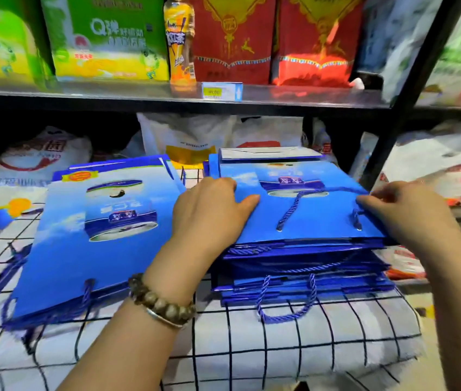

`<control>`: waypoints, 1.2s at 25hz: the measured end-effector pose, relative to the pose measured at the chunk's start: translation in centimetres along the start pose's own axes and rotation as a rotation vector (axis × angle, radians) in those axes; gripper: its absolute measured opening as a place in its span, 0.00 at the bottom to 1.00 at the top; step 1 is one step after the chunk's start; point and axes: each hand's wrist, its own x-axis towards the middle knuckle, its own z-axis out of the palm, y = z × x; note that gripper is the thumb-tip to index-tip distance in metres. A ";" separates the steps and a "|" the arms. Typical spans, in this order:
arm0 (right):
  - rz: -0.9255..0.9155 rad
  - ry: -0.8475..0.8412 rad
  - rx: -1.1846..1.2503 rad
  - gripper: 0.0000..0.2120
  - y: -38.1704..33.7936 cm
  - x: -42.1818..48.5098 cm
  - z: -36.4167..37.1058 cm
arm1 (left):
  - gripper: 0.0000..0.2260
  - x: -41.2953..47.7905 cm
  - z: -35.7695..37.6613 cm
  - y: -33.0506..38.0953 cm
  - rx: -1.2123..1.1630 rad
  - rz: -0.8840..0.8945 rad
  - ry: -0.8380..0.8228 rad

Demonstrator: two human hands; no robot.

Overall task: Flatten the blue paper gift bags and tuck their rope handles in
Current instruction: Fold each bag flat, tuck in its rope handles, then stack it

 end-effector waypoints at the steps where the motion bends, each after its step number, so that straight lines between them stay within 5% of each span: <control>1: -0.024 0.029 -0.052 0.16 0.0 -0.2 0.0 | 0.18 -0.1 -0.2 0.0 0.049 0.005 0.004; 4: -0.234 0.119 -0.039 0.17 -1.7 -0.9 -0.7 | 0.15 -0.6 -1.3 0.7 0.032 0.155 0.117; 7: -0.437 -0.130 -0.106 0.22 -4.0 -1.2 0.1 | 0.19 -1.8 -1.2 2.3 -0.091 0.370 -0.095; 11: -0.403 -0.512 -0.203 0.24 -4.5 -1.5 2.5 | 0.30 -2.8 1.4 2.1 0.112 0.363 -0.350; 16: -0.435 -0.537 -0.254 0.26 -3.6 -2.1 3.7 | 0.32 -3.4 3.2 1.7 0.182 0.364 -0.317; 22: -0.469 -0.500 -0.292 0.26 -3.0 -2.5 4.6 | 0.32 -3.9 4.2 1.5 0.211 0.353 -0.284; 25: -0.480 -0.420 -0.210 0.27 -2.8 -2.3 4.2 | 0.31 -4.0 3.3 1.3 -0.006 0.368 -0.248; 28: -0.533 -0.131 -0.061 0.25 -2.9 -2.5 3.5 | 0.23 -5.1 1.6 -0.3 -0.454 0.373 -0.039; 30: -0.630 0.091 -0.060 0.24 -3.3 -3.0 2.8 | 0.19 -6.2 0.6 -2.7 -0.466 0.373 0.124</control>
